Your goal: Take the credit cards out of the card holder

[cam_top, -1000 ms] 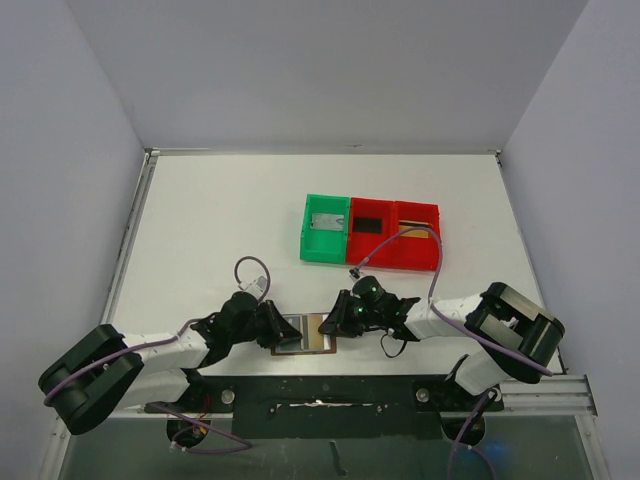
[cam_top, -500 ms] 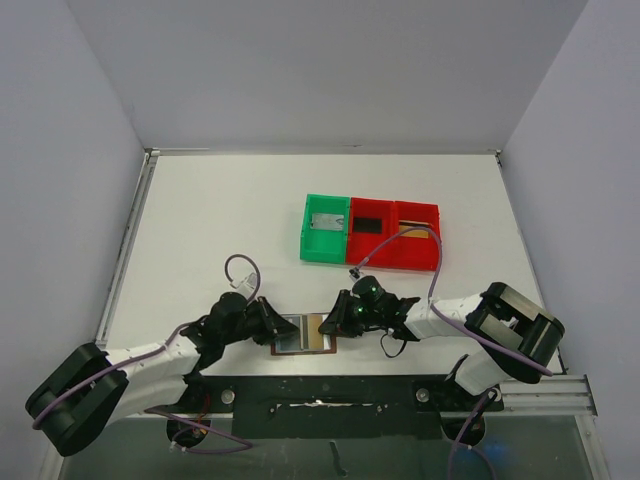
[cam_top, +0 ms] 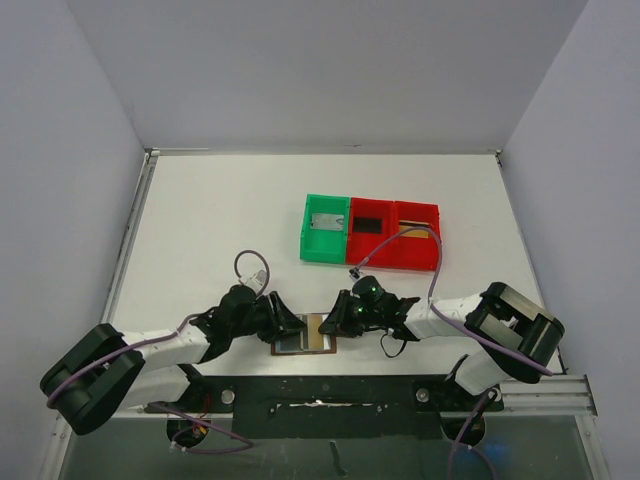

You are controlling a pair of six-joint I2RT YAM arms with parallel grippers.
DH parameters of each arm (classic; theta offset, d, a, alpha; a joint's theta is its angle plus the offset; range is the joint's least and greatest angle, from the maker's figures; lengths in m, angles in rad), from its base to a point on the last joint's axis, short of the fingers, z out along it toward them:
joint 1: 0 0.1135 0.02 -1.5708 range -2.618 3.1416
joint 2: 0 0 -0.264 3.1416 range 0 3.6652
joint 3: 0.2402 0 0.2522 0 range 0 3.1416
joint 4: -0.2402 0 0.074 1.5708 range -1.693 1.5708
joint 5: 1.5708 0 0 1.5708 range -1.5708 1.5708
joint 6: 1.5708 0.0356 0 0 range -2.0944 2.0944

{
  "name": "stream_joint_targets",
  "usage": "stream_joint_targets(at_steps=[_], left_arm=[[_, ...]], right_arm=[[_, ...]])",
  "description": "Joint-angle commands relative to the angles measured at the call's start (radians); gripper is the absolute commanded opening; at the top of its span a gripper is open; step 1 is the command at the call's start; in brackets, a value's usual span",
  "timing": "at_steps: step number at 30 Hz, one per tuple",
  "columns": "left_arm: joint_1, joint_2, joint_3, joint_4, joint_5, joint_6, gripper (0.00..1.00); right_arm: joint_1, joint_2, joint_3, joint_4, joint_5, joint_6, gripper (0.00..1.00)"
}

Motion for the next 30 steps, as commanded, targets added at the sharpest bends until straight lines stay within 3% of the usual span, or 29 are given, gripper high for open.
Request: stream_joint_targets(at_steps=[1, 4, 8, 16, 30], left_arm=[[-0.017, 0.061, 0.030, -0.008, -0.006, 0.038, 0.41], [-0.022, 0.083, 0.023, 0.020, -0.011, 0.026, 0.39], [-0.024, 0.087, -0.008, 0.107, -0.001, -0.004, 0.31], [-0.023, 0.122, -0.023, 0.232, 0.060, -0.031, 0.00], [0.045, -0.066, -0.050, 0.037, 0.066, 0.008, 0.00]], right_arm=[[0.002, 0.036, -0.016, -0.107, 0.059, -0.030, 0.15], [0.002, 0.040, -0.017, -0.104, 0.056, -0.029, 0.15], [0.002, 0.040, -0.018, -0.107, 0.054, -0.028, 0.15], [0.001, 0.031, -0.016, -0.128, 0.057, -0.031, 0.15], [-0.004, 0.030, -0.012, -0.160, 0.081, -0.040, 0.15]])
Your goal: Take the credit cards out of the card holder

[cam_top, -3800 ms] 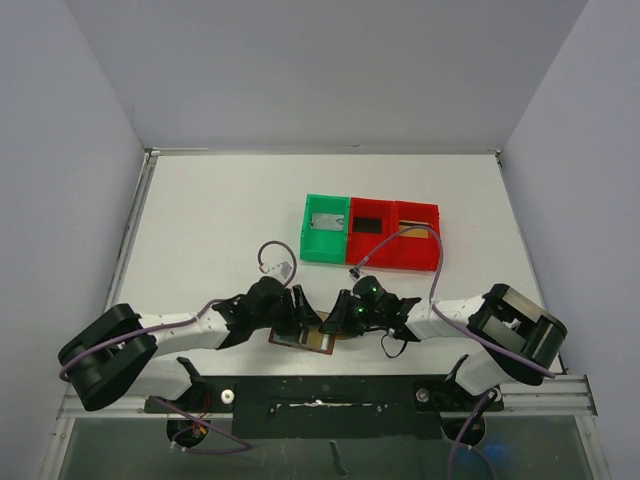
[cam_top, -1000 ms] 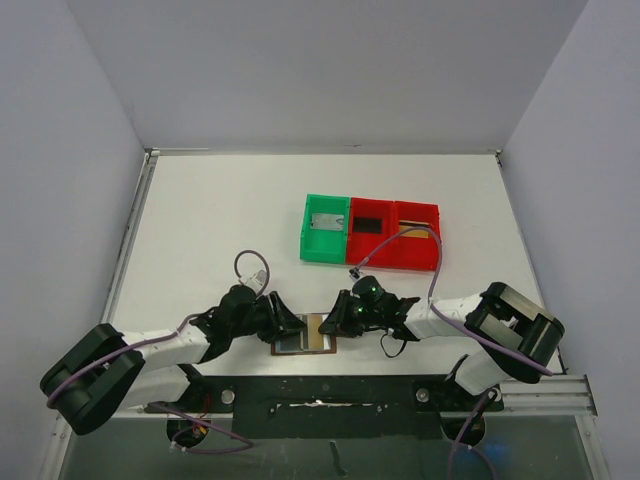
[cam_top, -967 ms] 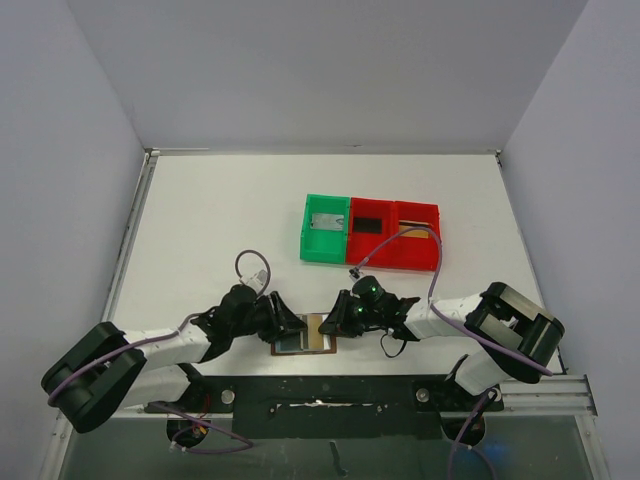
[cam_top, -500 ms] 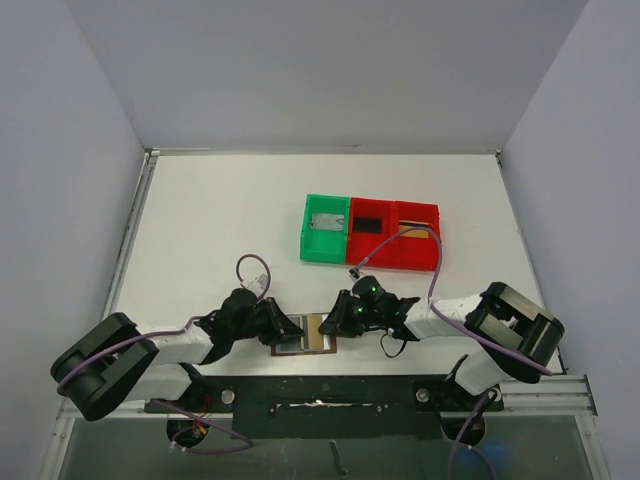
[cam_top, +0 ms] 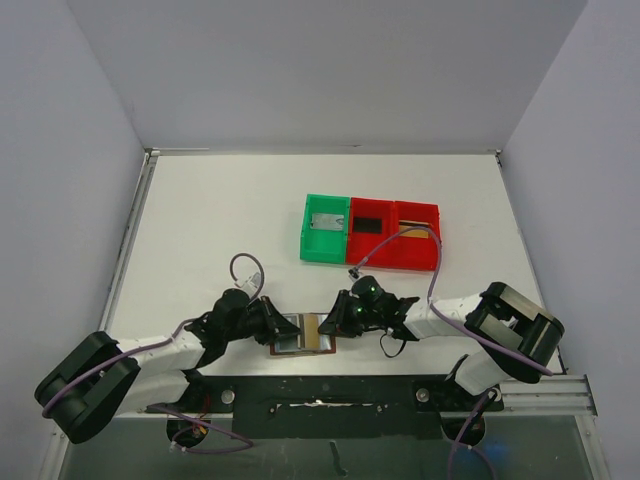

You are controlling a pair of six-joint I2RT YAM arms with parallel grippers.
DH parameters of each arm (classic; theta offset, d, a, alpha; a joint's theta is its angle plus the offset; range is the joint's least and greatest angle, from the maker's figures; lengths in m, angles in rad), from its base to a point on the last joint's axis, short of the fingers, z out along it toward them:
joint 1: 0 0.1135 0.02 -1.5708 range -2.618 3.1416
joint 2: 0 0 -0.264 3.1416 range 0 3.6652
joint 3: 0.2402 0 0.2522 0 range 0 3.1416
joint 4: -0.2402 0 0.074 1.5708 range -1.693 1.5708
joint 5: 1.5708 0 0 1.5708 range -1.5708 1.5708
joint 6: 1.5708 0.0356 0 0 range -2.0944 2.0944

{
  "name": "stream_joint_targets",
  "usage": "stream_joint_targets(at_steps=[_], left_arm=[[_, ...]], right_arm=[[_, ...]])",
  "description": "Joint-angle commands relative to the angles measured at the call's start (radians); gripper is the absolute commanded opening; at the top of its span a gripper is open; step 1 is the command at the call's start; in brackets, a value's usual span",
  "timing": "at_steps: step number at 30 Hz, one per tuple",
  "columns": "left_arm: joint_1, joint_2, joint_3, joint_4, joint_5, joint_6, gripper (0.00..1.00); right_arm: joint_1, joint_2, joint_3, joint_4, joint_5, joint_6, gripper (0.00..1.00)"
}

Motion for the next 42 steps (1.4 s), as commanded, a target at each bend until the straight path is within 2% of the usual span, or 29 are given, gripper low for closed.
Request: stream_joint_targets(at_steps=[1, 9, 17, 24, 29, 30, 32, 35, 37, 39, 42], left_arm=[[0.034, -0.061, -0.007, -0.043, 0.030, 0.036, 0.00], [0.038, -0.042, -0.001, -0.057, 0.053, 0.065, 0.00], [0.036, -0.027, 0.024, -0.073, 0.040, 0.079, 0.00], [0.037, -0.004, 0.042, -0.068, 0.043, 0.082, 0.00], [0.033, -0.019, 0.051, -0.089, 0.038, 0.092, 0.00], [0.033, -0.023, 0.050, -0.084, 0.038, 0.091, 0.01], [0.032, -0.023, 0.039, -0.050, 0.041, 0.081, 0.13], [0.032, 0.011, 0.016, 0.059, 0.065, 0.050, 0.23], [0.029, 0.056, 0.013, 0.125, 0.093, 0.035, 0.25], [0.018, 0.108, 0.028, 0.154, 0.114, 0.033, 0.24], [0.004, 0.129, 0.055, 0.117, 0.097, 0.047, 0.08]], right_arm=[[-0.003, 0.030, -0.017, -0.150, 0.078, -0.043, 0.15], [-0.003, 0.018, 0.021, -0.158, 0.065, -0.077, 0.15], [0.009, -0.120, 0.191, -0.285, 0.089, -0.211, 0.20], [0.046, 0.014, 0.218, -0.178, -0.013, -0.202, 0.20], [0.055, 0.082, 0.188, -0.230, 0.033, -0.158, 0.19], [0.051, 0.076, 0.163, -0.230, 0.044, -0.146, 0.19], [0.045, 0.061, 0.126, -0.207, 0.048, -0.118, 0.19], [0.044, 0.061, 0.098, -0.174, 0.042, -0.098, 0.19], [0.044, 0.066, 0.088, -0.167, 0.039, -0.094, 0.19], [0.043, 0.063, 0.079, -0.154, 0.037, -0.089, 0.19], [0.032, 0.055, 0.073, -0.159, 0.039, -0.091, 0.19]])
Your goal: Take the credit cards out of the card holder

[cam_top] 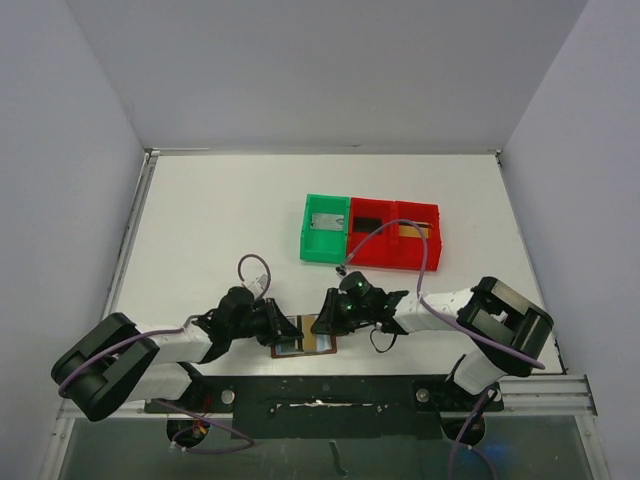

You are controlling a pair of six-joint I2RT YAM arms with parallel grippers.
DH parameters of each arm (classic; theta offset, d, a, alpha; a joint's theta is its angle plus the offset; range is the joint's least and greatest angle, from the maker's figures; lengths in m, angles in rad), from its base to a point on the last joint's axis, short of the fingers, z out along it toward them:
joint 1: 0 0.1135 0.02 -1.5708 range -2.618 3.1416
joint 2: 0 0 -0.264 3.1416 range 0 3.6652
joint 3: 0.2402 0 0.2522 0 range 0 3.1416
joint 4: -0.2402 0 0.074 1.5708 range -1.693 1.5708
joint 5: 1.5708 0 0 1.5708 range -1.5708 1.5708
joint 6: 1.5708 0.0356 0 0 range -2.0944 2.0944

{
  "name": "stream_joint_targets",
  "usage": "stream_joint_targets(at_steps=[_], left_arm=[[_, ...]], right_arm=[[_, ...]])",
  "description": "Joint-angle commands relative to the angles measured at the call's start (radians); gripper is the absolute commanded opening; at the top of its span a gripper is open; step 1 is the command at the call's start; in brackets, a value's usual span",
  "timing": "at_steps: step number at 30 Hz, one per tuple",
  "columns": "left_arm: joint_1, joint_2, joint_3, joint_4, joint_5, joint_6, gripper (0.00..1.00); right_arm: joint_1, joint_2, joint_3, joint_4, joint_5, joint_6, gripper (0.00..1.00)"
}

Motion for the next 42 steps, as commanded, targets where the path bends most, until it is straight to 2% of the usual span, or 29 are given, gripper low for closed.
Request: stream_joint_targets(at_steps=[1, 7, 14, 17, 24, 30, 36, 42], left_arm=[[-0.018, 0.015, 0.049, 0.018, 0.007, 0.014, 0.02], [-0.014, -0.151, 0.066, -0.216, -0.100, 0.041, 0.00], [-0.003, -0.313, 0.089, -0.416, -0.116, 0.077, 0.00], [-0.004, -0.401, 0.163, -0.588, -0.217, 0.095, 0.00], [0.014, -0.533, 0.235, -0.754, -0.293, 0.108, 0.00], [0.017, -0.599, 0.278, -0.981, -0.432, 0.080, 0.00], [0.020, -0.686, 0.261, -1.015, -0.476, 0.029, 0.00], [0.022, -0.697, 0.246, -0.929, -0.406, 0.056, 0.00]], right_arm=[[-0.017, -0.009, -0.038, -0.076, 0.036, -0.014, 0.19], [-0.041, -0.096, 0.000, -0.217, 0.125, -0.082, 0.20], [-0.073, -0.223, 0.029, -0.261, 0.128, -0.153, 0.21], [-0.064, -0.274, 0.088, -0.251, 0.107, -0.182, 0.24], [-0.007, -0.193, 0.178, -0.216, 0.073, -0.195, 0.24], [0.072, -0.030, 0.282, -0.190, 0.031, -0.194, 0.25], [0.098, 0.101, 0.343, -0.238, 0.031, -0.192, 0.24], [0.079, 0.066, 0.312, -0.372, 0.147, -0.185, 0.26]])
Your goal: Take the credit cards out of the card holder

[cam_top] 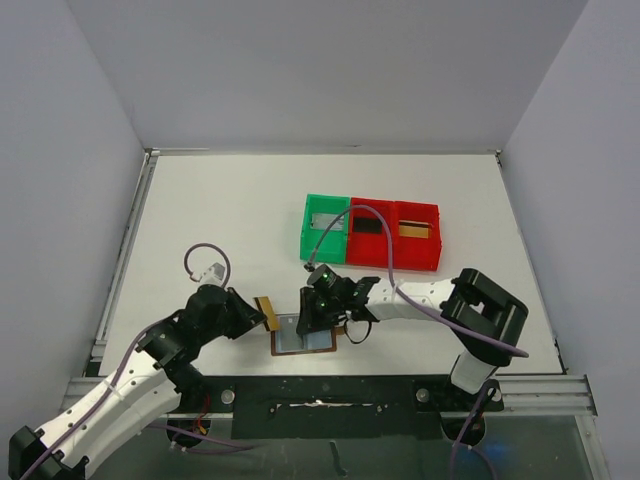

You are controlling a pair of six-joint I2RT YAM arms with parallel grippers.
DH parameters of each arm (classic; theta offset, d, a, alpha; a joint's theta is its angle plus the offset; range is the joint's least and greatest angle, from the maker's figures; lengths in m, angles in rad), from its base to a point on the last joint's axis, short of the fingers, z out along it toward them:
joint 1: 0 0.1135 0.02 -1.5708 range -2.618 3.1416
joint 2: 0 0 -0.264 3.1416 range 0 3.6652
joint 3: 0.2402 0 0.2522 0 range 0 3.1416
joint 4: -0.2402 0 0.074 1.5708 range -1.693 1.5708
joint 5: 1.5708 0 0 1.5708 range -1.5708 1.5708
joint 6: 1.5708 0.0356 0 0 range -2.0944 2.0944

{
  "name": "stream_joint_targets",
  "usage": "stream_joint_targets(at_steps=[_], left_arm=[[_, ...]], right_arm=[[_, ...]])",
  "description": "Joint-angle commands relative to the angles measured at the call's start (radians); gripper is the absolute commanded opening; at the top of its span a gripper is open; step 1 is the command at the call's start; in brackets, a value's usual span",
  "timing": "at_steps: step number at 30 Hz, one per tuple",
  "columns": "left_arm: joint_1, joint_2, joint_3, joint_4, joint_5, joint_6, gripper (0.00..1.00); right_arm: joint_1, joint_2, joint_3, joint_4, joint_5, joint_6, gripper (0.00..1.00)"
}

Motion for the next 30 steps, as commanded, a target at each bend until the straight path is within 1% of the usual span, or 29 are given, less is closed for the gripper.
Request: stream_joint_targets(at_steps=[1, 2, 5, 8, 9, 11, 12, 13, 14, 15, 17, 20, 24, 27, 30], left_arm=[[0.006, 0.001, 0.015, 0.093, 0.043, 0.020, 0.00], [0.006, 0.007, 0.015, 0.112, 0.057, 0.027, 0.00], [0.007, 0.037, 0.020, 0.177, 0.099, 0.047, 0.00], [0.007, 0.074, 0.034, 0.262, 0.165, 0.072, 0.00], [0.008, 0.085, 0.039, 0.298, 0.185, 0.078, 0.00], [0.007, 0.100, 0.044, 0.370, 0.224, 0.084, 0.00], [0.007, 0.105, 0.044, 0.409, 0.242, 0.084, 0.00], [0.006, 0.111, 0.045, 0.441, 0.257, 0.084, 0.00], [0.006, 0.116, 0.046, 0.477, 0.267, 0.083, 0.00], [0.006, 0.120, 0.047, 0.519, 0.280, 0.080, 0.00], [0.005, 0.128, 0.044, 0.586, 0.309, 0.073, 0.00], [0.003, 0.147, 0.037, 0.685, 0.334, 0.059, 0.00], [0.002, 0.179, 0.029, 0.824, 0.363, 0.030, 0.00], [0.000, 0.200, 0.019, 0.914, 0.386, 0.010, 0.00], [-0.002, 0.226, 0.016, 0.959, 0.406, 0.009, 0.00]], right_arm=[[-0.020, -0.080, 0.013, -0.102, 0.104, -0.016, 0.27], [-0.023, -0.102, 0.021, -0.115, 0.118, -0.031, 0.28], [-0.039, -0.184, 0.044, -0.144, 0.160, -0.069, 0.37], [-0.076, -0.305, 0.030, -0.152, 0.203, -0.095, 0.61], [-0.101, -0.349, 0.016, -0.144, 0.203, -0.105, 0.67], [-0.169, -0.444, -0.042, -0.115, 0.178, -0.117, 0.75], [-0.214, -0.495, -0.078, -0.092, 0.159, -0.122, 0.81], [-0.263, -0.552, -0.114, -0.067, 0.131, -0.127, 0.88], [-0.309, -0.604, -0.147, -0.041, 0.104, -0.131, 0.98], [-0.370, -0.661, -0.178, -0.022, 0.085, -0.133, 0.98], [-0.436, -0.776, -0.220, -0.015, 0.085, -0.148, 0.98], [-0.506, -0.865, -0.242, -0.054, 0.119, -0.165, 0.98], [-0.583, -0.886, -0.220, -0.095, 0.060, -0.215, 0.98], [-0.622, -0.869, -0.224, -0.059, -0.064, -0.259, 0.98], [-0.690, -0.860, -0.258, 0.004, -0.185, -0.233, 0.98]])
